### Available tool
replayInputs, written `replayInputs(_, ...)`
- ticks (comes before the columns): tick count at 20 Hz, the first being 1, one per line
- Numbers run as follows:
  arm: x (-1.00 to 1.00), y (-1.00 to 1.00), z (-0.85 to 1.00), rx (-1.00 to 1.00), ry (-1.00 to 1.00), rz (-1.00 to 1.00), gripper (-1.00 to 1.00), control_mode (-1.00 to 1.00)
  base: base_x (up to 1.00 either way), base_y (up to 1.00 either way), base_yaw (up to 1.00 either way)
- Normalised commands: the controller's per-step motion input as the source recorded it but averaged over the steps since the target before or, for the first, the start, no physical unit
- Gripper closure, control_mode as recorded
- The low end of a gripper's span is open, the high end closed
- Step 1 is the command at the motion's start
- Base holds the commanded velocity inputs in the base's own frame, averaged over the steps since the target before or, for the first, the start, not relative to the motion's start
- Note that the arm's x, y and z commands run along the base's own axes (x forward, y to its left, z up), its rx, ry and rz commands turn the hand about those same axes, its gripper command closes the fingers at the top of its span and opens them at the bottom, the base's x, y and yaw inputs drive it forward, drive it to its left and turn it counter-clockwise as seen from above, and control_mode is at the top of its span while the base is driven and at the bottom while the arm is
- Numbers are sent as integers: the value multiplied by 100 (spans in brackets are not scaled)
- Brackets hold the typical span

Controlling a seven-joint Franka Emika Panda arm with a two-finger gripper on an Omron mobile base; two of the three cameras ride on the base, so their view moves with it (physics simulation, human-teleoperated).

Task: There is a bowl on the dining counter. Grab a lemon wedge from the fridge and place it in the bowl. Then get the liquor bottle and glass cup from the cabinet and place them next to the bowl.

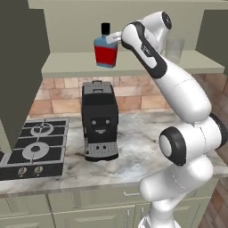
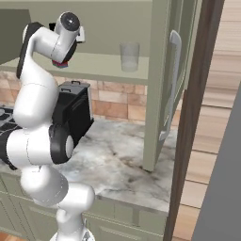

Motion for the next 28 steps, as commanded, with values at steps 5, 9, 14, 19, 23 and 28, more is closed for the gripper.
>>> replayInputs(5,33,15,-11,0,0,7,-100,-100,0,0,0)
replayInputs(9,34,22,-12,0,0,6,-100,-100,0,0,0)
replayInputs(14,6,23,-3,0,0,6,100,-100,0,0,0)
replayInputs(19,-19,7,0,0,-2,4,100,-100,0,0,0)
replayInputs(23,-71,0,3,0,-12,1,100,-100,0,0,0)
replayInputs(28,-100,0,6,0,-19,0,100,-100,0,0,0)
